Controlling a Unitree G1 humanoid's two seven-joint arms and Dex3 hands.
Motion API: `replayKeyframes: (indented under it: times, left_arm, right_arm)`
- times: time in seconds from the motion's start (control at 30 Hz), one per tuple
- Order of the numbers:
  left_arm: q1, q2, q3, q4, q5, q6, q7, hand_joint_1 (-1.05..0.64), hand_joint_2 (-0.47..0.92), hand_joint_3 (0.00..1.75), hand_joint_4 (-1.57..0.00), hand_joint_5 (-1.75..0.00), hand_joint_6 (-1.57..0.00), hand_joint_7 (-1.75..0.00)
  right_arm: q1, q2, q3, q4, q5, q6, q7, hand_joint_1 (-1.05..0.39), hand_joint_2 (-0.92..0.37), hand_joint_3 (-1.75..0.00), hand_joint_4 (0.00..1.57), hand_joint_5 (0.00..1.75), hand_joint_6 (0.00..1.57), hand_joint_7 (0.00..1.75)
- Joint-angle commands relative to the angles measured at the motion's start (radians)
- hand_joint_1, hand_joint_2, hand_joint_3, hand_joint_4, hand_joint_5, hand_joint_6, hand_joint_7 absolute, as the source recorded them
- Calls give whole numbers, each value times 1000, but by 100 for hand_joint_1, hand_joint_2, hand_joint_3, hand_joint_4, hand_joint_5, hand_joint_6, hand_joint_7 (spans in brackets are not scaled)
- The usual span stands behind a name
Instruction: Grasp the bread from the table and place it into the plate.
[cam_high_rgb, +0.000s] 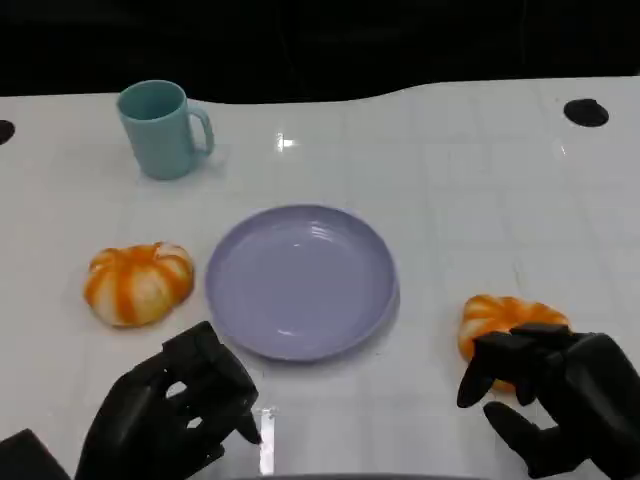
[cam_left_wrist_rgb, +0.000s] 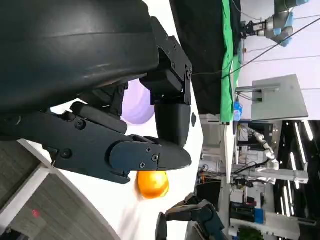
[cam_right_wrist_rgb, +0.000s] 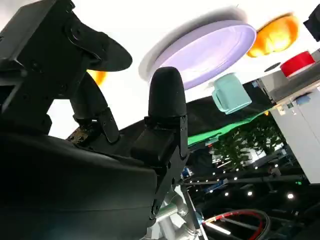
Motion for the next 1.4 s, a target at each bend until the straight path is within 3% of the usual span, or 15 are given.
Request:
replayKeyframes:
  times: [0.03, 0.13, 0.27, 0.3, 0.4, 0.43, 0.57, 0.83, 1.07, 1.27, 1.4]
  left_arm:
    - [1, 14, 9, 1, -1, -6, -1, -55, 92, 32, -64, -175, -58, -152]
    - [-1, 12, 8, 3, 0, -4, 3, -56, 92, 32, -65, -175, -58, -152]
    - [-4, 12, 10, 8, -3, 0, 2, -55, 92, 31, -64, -175, -58, -153]
    - [-5, 12, 10, 8, -3, -1, 2, -55, 92, 31, -64, -175, -58, -152]
    - [-6, 13, 11, 10, 0, -4, 3, -54, 92, 31, -64, -175, -57, -152]
    - [-6, 13, 12, 10, 2, -5, 4, -54, 92, 32, -64, -175, -57, -152]
    - [-8, 14, 12, 14, -1, -5, -1, -53, 92, 32, -63, -175, -57, -152]
    - [-7, 9, 11, 14, 8, -9, 8, -54, 92, 33, -63, -175, -57, -152]
    - [-5, 8, 9, 8, 6, -2, 10, -55, 92, 32, -63, -175, -57, -153]
    - [-7, 7, 8, 12, 3, -8, 6, -54, 92, 32, -64, -175, -57, -152]
    - [-4, 5, 7, 9, 10, -5, 15, -55, 92, 32, -63, -175, -57, -152]
  right_arm:
    - [7, -10, -14, -17, 16, 7, -2, 2, -12, -130, 91, 166, 79, 126]
    - [13, -11, -26, -43, 41, 15, 18, 0, -14, -128, 88, 158, 80, 114]
    - [45, -17, -45, -156, 82, 108, 124, -6, -17, -121, 83, 141, 82, 87]
    - [51, -24, -50, -185, 84, 134, 156, -10, -21, -115, 76, 133, 78, 77]
    - [69, -40, -65, -270, 57, 216, 232, -20, -40, -79, 68, 99, 75, 46]
    - [73, -42, -67, -289, 47, 236, 246, -25, -51, -58, 66, 86, 75, 33]
    - [91, -58, -78, -391, -26, 351, 330, -35, -73, -15, 53, 51, 68, 8]
    - [114, -81, -70, -558, -196, 527, 491, -54, -81, -3, 24, 30, 37, 0]
    - [112, -72, -51, -606, -280, 594, 573, -60, -82, -1, 14, 29, 29, 0]
    - [81, -65, -15, -568, -346, 629, 583, -62, -79, 0, 12, 33, 30, 1]
    - [31, -64, 17, -476, -368, 638, 561, -62, -79, 0, 13, 36, 31, 1]
